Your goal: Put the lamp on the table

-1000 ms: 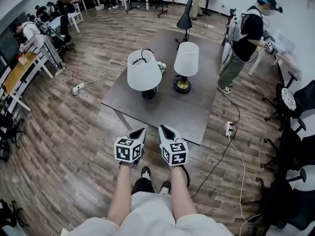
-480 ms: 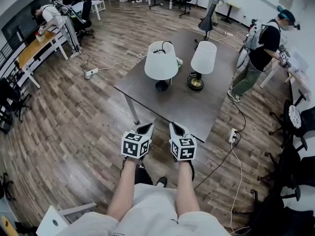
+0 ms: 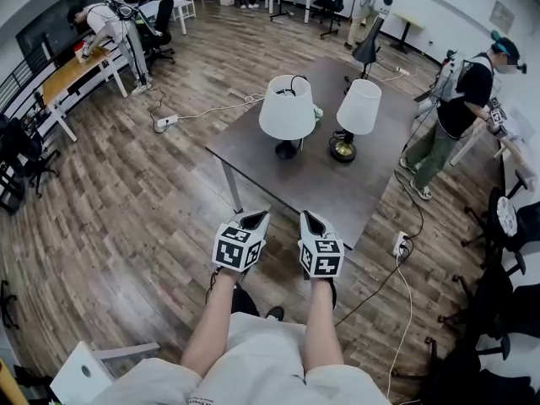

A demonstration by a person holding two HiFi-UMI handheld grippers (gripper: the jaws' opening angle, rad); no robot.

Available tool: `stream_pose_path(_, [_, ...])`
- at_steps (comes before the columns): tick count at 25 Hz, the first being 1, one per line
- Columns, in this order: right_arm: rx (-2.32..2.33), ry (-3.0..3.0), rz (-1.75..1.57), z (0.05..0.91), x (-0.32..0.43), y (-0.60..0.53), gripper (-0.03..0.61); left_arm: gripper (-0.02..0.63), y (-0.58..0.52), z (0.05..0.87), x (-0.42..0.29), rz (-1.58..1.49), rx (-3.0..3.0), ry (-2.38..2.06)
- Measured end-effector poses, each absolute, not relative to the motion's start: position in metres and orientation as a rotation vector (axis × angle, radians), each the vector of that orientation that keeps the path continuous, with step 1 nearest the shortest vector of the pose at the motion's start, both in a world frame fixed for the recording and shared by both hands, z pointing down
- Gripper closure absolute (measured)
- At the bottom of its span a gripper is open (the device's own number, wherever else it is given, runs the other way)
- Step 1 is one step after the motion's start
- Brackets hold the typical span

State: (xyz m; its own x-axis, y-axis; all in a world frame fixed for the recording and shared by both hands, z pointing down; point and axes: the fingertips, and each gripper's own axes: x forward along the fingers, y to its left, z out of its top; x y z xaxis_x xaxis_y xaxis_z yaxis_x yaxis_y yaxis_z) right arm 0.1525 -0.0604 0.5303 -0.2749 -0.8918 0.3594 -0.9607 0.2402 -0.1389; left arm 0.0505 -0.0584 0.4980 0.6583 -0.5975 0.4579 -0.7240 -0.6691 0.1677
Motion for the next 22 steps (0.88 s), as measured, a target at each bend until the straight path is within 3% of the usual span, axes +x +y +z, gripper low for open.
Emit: stream_pose_path(22, [1.8, -2.269, 0.48, 0.5303, 0.1585, -0.0582, 0.557, 0.612, -0.0609, 0.4916, 0.0465, 0.517, 2.558, -1.067])
